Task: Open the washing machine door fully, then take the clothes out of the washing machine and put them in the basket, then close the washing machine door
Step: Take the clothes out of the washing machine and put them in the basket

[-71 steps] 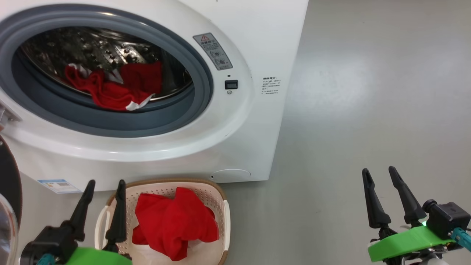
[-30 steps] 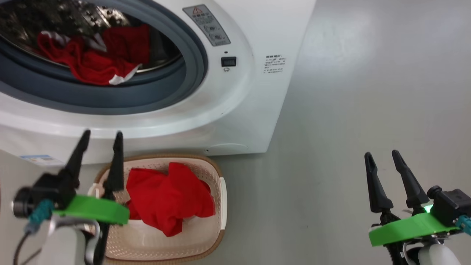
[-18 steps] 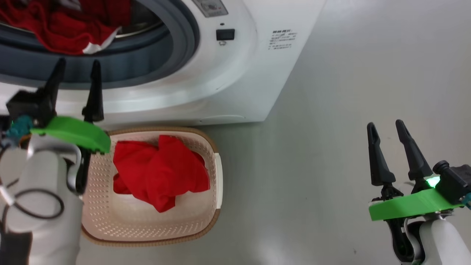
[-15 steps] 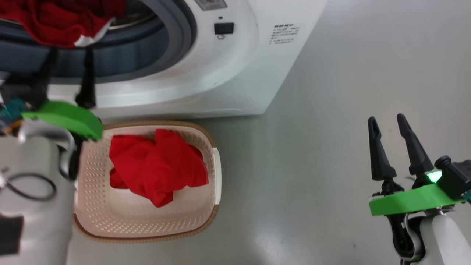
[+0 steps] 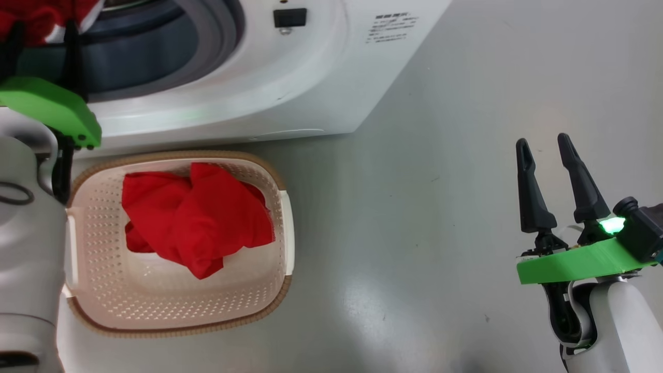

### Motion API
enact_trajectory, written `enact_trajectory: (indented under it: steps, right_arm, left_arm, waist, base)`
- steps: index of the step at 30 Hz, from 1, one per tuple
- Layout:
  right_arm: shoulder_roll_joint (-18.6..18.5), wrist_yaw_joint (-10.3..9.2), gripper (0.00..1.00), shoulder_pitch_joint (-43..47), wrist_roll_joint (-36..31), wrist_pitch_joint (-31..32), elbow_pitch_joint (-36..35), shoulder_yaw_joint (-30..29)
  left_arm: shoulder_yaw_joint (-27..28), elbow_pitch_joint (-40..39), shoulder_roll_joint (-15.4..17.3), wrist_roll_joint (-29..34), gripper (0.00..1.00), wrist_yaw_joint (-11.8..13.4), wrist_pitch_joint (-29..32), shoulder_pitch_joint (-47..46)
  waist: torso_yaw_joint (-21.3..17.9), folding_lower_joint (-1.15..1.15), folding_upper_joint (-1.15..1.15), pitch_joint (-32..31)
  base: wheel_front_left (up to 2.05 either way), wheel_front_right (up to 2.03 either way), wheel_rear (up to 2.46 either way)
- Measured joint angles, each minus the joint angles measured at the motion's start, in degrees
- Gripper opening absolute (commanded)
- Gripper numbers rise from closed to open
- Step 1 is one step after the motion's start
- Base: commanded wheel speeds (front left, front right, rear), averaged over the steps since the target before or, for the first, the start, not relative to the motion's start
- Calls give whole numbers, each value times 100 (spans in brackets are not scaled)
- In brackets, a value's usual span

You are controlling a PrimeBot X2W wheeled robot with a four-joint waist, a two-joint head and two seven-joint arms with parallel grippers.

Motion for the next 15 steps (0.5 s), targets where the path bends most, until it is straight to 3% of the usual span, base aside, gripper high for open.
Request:
enact_trajectory:
  steps: [8,9,10,11,12,13,15]
  right_arm:
    - [-1,0,100,1,43,0,-3,5]
    - [-1,0,100,1,43,0,-3,7]
    - [-1,0,100,1,44,0,-3,10]
    - [0,0,100,1,46,0,-2,12]
    - [0,0,100,1,55,0,-2,12]
    - [-1,0,100,1,76,0,-2,12]
    - [0,0,100,1,127,0,-2,12]
  left_arm:
    - [-158,442,121,34,100,-1,0,-264]
    - [-180,475,122,49,79,-1,0,-282]
    - [-199,506,121,48,50,-1,0,-305]
    - [-216,523,122,48,40,-1,0,-325]
    - [-237,524,121,48,15,-1,0,-332]
    - [-256,524,119,48,0,-2,0,-332]
    - [-272,456,119,47,0,-2,0,-331]
  waist:
    - [-115,0,0,91]
    - [-125,0,0,101]
    - [-134,0,0,108]
    - [-143,0,0,111]
    - [-150,0,0,109]
    - [-152,0,0,102]
    - [-153,0,0,84]
  base:
    - [0,0,0]
    - [0,0,0]
    - [0,0,0]
    - [0,0,0]
    - [0,0,0]
    - [0,0,0]
    - [0,0,0]
